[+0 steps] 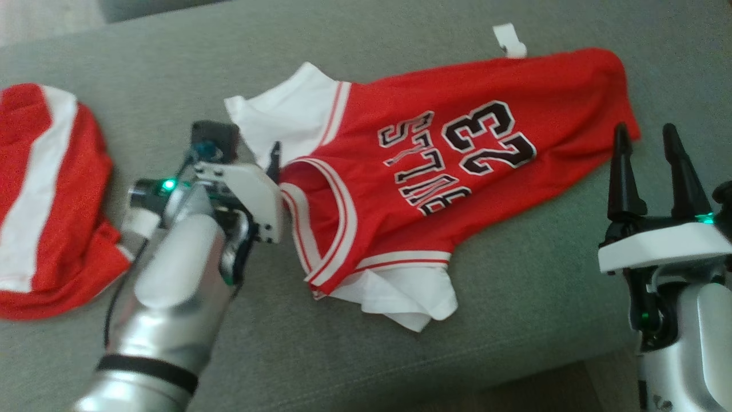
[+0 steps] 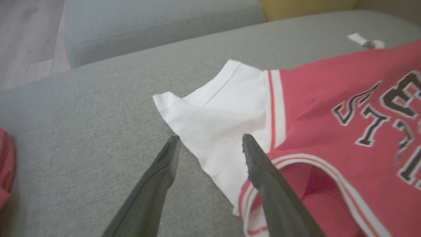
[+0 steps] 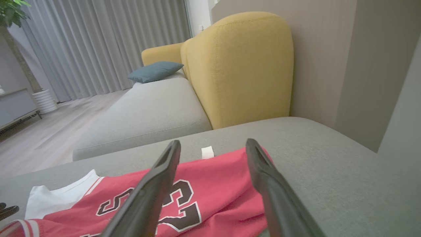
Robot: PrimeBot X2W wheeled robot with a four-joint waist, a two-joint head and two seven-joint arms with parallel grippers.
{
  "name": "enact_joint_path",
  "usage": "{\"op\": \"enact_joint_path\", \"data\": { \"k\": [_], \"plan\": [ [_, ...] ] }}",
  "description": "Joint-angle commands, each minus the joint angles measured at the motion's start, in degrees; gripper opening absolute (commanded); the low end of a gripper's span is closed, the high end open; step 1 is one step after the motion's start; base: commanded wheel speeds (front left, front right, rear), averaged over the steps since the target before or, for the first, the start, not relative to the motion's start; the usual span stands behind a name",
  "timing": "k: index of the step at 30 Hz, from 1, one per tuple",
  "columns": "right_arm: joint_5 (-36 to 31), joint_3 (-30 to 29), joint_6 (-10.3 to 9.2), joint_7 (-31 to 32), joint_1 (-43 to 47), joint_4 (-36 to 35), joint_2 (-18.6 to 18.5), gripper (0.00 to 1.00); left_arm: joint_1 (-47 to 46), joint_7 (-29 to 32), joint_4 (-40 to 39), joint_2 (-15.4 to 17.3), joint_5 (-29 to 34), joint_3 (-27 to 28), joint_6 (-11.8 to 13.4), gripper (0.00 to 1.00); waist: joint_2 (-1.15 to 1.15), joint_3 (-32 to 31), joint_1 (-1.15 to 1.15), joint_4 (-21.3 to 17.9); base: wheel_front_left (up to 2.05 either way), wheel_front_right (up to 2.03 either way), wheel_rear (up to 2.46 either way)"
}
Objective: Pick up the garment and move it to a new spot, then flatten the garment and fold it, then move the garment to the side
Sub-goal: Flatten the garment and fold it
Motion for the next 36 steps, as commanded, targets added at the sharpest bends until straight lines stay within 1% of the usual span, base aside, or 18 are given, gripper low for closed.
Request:
{"op": "enact_joint_path", "data": {
  "k": [1,2,5,7,9,12,17,19,21,24,25,26,27,30,31,36],
  "plan": [
    [0.5,1.9,0.39,-0.5,-2.0,-2.3,-0.3,1.0,-4.1,1.4,1.5,2.4,0.7,2.0,0.8,1.0,0.0,2.7,0.0,-2.8,0.0,0.0,0.0],
    [0.5,1.9,0.39,-0.5,-2.0,-2.3,-0.3,1.0,-4.1,1.4,1.5,2.4,0.7,2.0,0.8,1.0,0.0,2.7,0.0,-2.8,0.0,0.0,0.0],
    [0.8,2.7,0.39,-0.8,-2.0,-2.1,-0.3,1.0,-7.1,1.9,6.5,3.8,1.5,2.3,2.2,1.0,0.0,3.4,0.0,-4.0,0.0,0.0,0.0],
    [0.9,2.8,0.39,-1.0,-2.0,-1.8,-0.3,1.0,-8.4,2.0,9.3,4.2,1.6,2.2,2.0,1.0,0.0,3.8,0.0,-4.4,0.0,0.0,0.0],
    [1.4,2.0,0.39,-1.2,-2.0,-1.2,-0.3,1.0,-9.4,1.4,11.3,3.9,0.9,2.3,1.0,1.0,0.0,4.0,0.0,-4.6,0.0,0.0,0.0],
    [1.4,0.7,0.39,-1.7,-2.2,-0.1,-0.3,1.0,-10.6,0.8,13.6,3.1,0.1,1.9,-1.2,1.0,0.0,4.3,0.0,-4.7,0.0,0.0,0.0],
    [1.4,0.3,0.39,-2.2,-3.0,1.1,-0.3,1.0,-12.5,0.0,16.5,1.6,-1.6,1.9,-3.4,1.0,0.0,4.7,0.0,-4.7,0.0,0.0,0.0],
    [1.5,0.5,0.39,-2.3,-3.5,1.2,-0.3,1.0,-13.1,0.7,17.9,1.2,-2.2,1.7,-4.2,1.0,0.0,4.9,0.0,-4.8,0.0,0.0,0.0],
    [1.4,0.7,0.39,-2.6,-4.0,1.2,-0.3,1.0,-13.7,2.6,20.1,1.1,-2.8,1.8,-4.3,1.0,0.0,5.1,0.0,-5.1,0.0,0.0,0.0],
    [1.4,-0.1,0.39,-3.0,-4.8,1.5,-0.3,1.0,-14.4,5.3,23.3,1.7,-2.8,1.3,-4.9,1.0,0.0,5.2,0.0,-5.9,0.0,0.0,0.0],
    [1.5,-0.2,0.39,-3.1,-5.0,1.6,-0.3,1.0,-14.8,5.9,24.2,2.0,-2.9,1.4,-5.0,0.93,0.0,5.3,0.0,-6.0,0.0,0.0,0.0],
    [1.6,-0.2,0.39,-3.2,-5.1,1.6,-0.3,1.0,-15.1,6.4,24.9,2.3,-3.0,1.3,-5.2,0.15,0.0,5.3,0.0,-6.2,0.0,0.0,0.0],
    [1.7,-0.2,0.39,-3.3,-5.2,1.6,-0.3,1.0,-15.6,6.8,25.6,2.7,-3.0,1.2,-5.6,0.0,0.0,5.3,0.0,-6.4,0.0,0.0,0.0],
    [2.0,-0.3,0.39,-3.5,-5.4,1.6,-0.3,1.0,-17.7,5.8,25.9,4.1,-3.1,1.3,-5.8,0.0,0.0,5.6,0.0,-6.7,0.0,0.0,0.0],
    [2.3,-0.3,0.39,-3.8,-5.5,1.5,-0.3,1.0,-19.7,4.1,25.5,5.1,-3.0,1.5,-5.5,0.0,0.0,6.1,0.0,-6.7,0.0,0.0,0.0],
    [2.8,0.5,0.39,-4.4,-5.7,2.0,-0.3,1.0,-25.3,-0.4,24.3,8.6,-2.0,1.4,-4.7,0.0,0.0,6.9,0.0,-7.0,0.0,0.0,0.0]
  ]
}}
